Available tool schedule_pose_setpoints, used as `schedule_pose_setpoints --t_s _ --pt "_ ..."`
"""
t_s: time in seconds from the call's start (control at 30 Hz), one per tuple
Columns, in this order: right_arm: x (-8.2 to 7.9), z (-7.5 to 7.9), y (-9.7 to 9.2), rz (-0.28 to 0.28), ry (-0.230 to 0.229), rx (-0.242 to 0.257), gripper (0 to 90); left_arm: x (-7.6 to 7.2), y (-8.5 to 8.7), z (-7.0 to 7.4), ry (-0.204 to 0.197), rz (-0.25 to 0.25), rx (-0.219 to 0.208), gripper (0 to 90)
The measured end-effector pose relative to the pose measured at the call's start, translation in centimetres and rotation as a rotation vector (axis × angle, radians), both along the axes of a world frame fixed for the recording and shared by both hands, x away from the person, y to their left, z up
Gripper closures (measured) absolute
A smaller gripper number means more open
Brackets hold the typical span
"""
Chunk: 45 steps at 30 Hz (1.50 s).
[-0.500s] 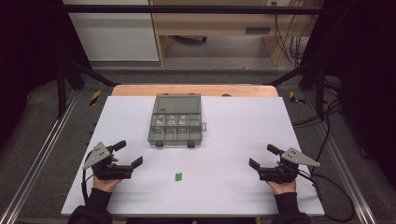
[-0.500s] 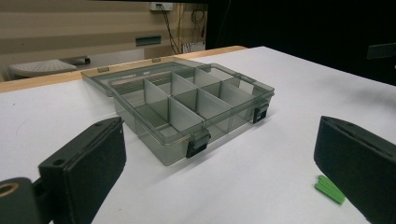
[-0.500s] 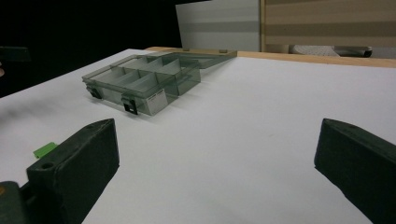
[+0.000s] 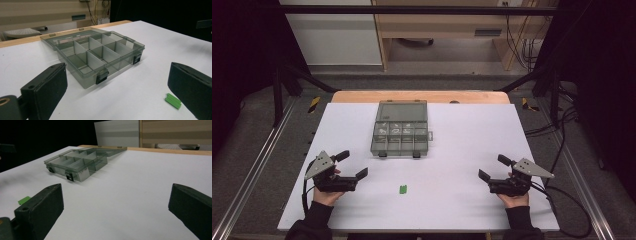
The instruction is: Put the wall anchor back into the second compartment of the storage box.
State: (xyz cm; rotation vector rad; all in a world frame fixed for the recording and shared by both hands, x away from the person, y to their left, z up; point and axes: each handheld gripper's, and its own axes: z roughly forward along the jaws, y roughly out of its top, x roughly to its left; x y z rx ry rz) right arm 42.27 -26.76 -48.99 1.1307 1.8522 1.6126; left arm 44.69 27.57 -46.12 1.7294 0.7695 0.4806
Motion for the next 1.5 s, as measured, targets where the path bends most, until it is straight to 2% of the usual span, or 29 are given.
schedule_pose_setpoints --t_s 0.27,0.6,0.63,0.8,0.83,0.87,0.97,1.23,1.5 --pt "0.0 0.0 0.1 -0.002 -0.002 -0.005 0.3 -0.4 -1.9 0.4 0.021 -0.025 0.013 1.9" --pt "0.0 -0.1 0.1 -0.002 -0.004 -0.010 0.3 -1.0 -5.3 -0.1 0.067 -0.065 0.084 1.8" --pt "0.0 -0.1 0.1 -0.002 -0.004 -0.010 0.3 -1.1 -6.0 -0.3 0.083 -0.069 0.098 1.8" --pt "0.0 -0.1 0.1 -0.002 -0.003 -0.012 0.3 -1.1 -7.1 -0.8 0.122 -0.072 0.122 2.1" --pt "0.0 -0.1 0.1 -0.002 0.000 -0.012 0.3 -1.1 -7.6 -1.0 0.147 -0.074 0.138 2.1" --pt "0.0 -0.1 0.1 -0.002 0.000 -0.012 0.3 -1.1 -7.6 -1.0 0.147 -0.074 0.138 2.2" --pt "0.0 -0.1 0.1 -0.001 0.001 -0.012 0.3 -1.1 -8.4 -1.6 0.193 -0.072 0.166 2.4" --pt "0.0 -0.1 0.1 0.000 0.004 -0.012 0.3 -1.3 -9.7 -2.4 0.249 -0.053 0.197 4.5" --pt "0.0 -0.1 0.1 -0.001 0.006 -0.011 0.3 -1.7 -10.7 -3.3 0.318 -0.028 0.224 18.0"
